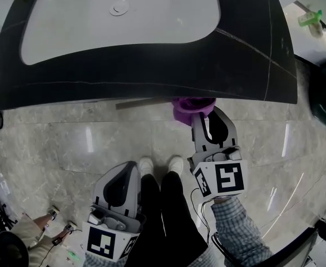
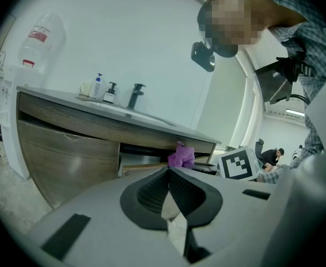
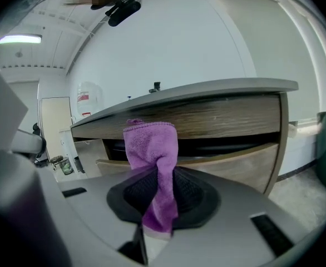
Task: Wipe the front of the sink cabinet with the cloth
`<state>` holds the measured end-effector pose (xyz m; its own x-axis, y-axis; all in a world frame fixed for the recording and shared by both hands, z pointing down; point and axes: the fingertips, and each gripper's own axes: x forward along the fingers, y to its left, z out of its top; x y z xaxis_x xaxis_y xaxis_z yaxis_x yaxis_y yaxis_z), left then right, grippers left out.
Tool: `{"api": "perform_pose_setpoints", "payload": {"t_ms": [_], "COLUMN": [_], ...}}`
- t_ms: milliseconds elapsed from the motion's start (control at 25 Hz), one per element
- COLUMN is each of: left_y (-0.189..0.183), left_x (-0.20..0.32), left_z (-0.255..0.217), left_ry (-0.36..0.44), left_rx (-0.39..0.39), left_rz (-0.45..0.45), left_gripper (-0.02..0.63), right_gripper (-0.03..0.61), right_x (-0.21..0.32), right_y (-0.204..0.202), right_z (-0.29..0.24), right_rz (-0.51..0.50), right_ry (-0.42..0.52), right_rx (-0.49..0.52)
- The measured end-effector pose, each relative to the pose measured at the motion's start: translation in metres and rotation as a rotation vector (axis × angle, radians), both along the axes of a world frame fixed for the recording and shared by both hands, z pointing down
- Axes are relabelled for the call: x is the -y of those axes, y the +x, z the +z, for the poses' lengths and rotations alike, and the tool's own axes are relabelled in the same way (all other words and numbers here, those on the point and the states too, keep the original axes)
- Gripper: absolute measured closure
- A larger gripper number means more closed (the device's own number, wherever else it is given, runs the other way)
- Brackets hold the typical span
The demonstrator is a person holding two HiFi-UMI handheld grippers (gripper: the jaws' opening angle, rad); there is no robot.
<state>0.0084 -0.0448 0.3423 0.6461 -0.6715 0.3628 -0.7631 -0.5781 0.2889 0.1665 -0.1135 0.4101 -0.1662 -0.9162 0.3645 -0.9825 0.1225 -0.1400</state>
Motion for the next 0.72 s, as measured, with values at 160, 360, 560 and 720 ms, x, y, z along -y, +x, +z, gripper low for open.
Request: {"api": "perform_pose_setpoints", "payload": {"t_ms": [160, 360, 560, 720], "left_y": [0.017, 0.033, 0.046, 0.05], "left_x": [0.0, -0.001, -0.002, -0.002], "left_z": [0.004, 0.008, 0.009, 0.012], "left_ry": [-0.001, -0.002, -0.001, -0.005], "left_rx": [-0.001, 0.009, 0.017, 0.022], "left_rz": [0.028, 0.054, 0.075, 0.084], "left_gripper": [0.603, 0.603, 0.603, 0.603], "right_gripper": [0.503, 0.503, 0.505, 0.503], "right_x": [-0.004, -0.01, -0.018, -0.019], "right_y": [0.028, 0.068, 0.114, 0.13], "right_z": [0.003, 0.011, 0.023, 0.025], "right_rz": [0.038, 0.109, 0.211, 0.191], "right_ry": [0.006, 0.002, -0.016, -0.007], "right_rx": [-0.021, -0.027, -0.025, -0.12]}}
